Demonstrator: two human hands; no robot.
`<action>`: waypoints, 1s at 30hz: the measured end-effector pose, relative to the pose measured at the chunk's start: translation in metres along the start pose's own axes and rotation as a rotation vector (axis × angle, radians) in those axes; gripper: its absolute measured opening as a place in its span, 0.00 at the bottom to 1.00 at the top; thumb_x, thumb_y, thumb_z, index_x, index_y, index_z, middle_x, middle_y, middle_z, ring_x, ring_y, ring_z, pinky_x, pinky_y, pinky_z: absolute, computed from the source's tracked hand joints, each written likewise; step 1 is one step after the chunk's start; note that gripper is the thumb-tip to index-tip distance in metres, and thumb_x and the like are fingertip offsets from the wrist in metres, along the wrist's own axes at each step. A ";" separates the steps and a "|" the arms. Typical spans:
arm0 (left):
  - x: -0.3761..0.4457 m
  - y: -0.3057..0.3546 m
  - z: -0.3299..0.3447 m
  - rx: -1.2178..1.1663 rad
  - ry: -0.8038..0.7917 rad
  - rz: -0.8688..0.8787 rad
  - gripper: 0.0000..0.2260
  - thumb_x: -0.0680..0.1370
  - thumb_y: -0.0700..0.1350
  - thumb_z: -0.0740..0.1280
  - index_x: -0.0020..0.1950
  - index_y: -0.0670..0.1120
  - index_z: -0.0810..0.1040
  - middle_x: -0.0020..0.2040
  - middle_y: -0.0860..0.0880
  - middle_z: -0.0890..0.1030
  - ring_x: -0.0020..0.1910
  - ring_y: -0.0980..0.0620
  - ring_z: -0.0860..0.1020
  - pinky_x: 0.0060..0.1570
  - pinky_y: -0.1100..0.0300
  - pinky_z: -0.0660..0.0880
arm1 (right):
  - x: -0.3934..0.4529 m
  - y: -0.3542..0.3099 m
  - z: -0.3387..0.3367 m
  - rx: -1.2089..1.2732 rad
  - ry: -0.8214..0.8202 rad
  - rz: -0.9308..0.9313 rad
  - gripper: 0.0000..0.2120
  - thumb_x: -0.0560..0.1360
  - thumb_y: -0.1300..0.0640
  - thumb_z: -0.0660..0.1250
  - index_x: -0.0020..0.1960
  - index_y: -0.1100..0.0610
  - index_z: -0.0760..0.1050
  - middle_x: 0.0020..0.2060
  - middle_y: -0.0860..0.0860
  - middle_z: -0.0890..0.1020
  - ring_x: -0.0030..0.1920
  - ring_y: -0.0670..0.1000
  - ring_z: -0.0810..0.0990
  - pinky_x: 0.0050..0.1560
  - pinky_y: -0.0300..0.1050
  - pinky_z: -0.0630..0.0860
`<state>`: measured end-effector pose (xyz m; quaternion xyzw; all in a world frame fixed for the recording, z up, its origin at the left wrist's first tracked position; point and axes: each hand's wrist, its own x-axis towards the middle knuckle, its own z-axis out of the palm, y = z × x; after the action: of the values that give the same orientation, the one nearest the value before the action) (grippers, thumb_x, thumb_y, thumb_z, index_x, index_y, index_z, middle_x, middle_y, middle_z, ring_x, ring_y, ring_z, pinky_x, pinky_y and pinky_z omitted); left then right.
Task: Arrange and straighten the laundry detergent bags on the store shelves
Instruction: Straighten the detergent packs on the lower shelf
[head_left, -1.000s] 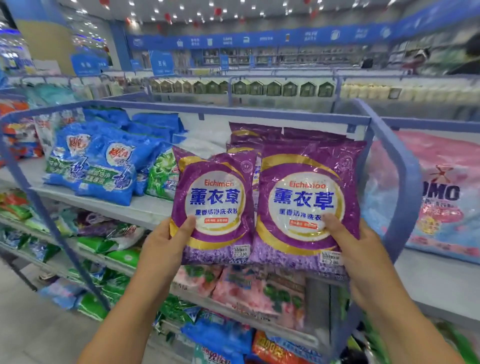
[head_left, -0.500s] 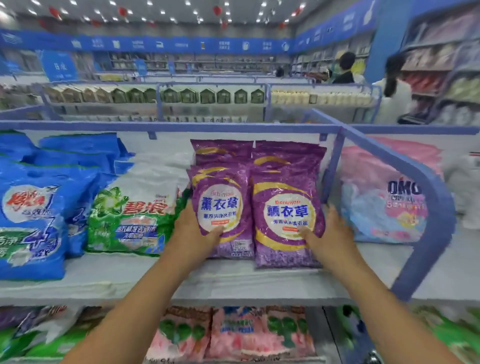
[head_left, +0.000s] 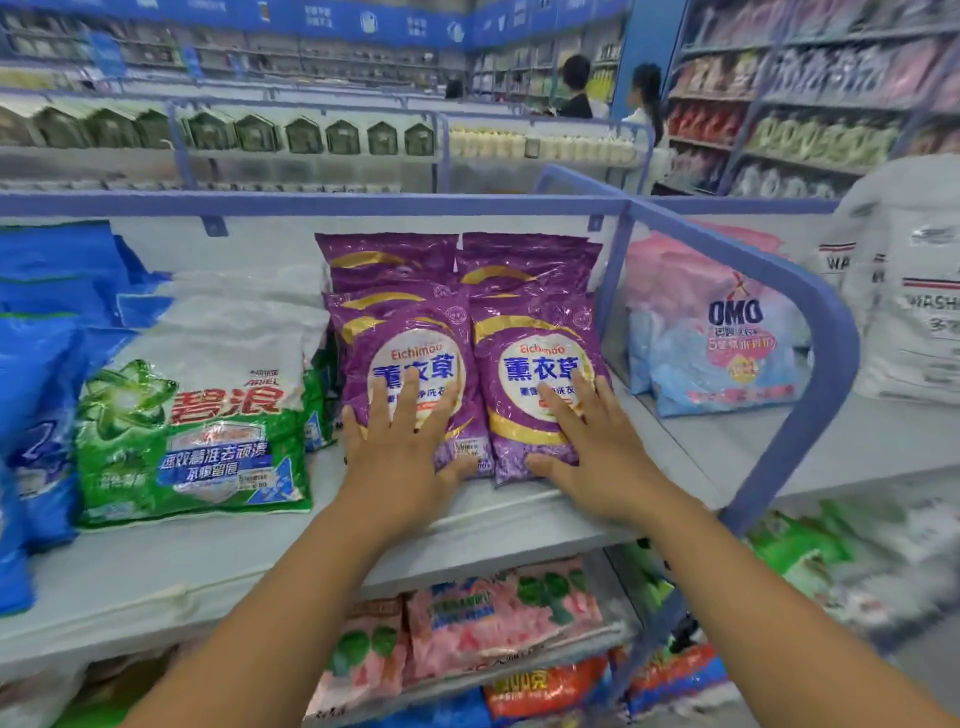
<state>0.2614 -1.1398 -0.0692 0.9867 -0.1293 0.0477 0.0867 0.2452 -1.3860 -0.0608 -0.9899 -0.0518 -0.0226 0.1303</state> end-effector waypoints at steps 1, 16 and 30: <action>-0.001 0.001 -0.001 -0.008 0.001 0.002 0.35 0.79 0.70 0.51 0.78 0.67 0.32 0.82 0.50 0.33 0.78 0.40 0.29 0.74 0.34 0.35 | -0.001 -0.003 0.000 0.009 -0.008 0.010 0.39 0.77 0.31 0.58 0.79 0.34 0.39 0.79 0.43 0.33 0.79 0.51 0.30 0.79 0.57 0.41; -0.097 0.117 0.030 0.017 0.038 0.019 0.31 0.83 0.63 0.52 0.83 0.56 0.47 0.83 0.47 0.38 0.81 0.45 0.36 0.77 0.39 0.34 | -0.127 0.050 0.023 0.095 0.090 0.018 0.31 0.83 0.41 0.55 0.82 0.45 0.49 0.81 0.44 0.42 0.81 0.48 0.37 0.81 0.53 0.42; -0.152 0.350 0.124 -0.081 -0.132 -0.008 0.30 0.83 0.62 0.54 0.82 0.58 0.47 0.82 0.50 0.37 0.81 0.48 0.37 0.79 0.49 0.40 | -0.276 0.284 0.018 0.370 -0.099 0.197 0.33 0.81 0.43 0.61 0.82 0.45 0.52 0.81 0.44 0.48 0.81 0.48 0.44 0.79 0.45 0.48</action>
<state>0.0322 -1.4579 -0.1532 0.9838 -0.1327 -0.0231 0.1180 0.0024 -1.6804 -0.1670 -0.9492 0.0355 0.0490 0.3087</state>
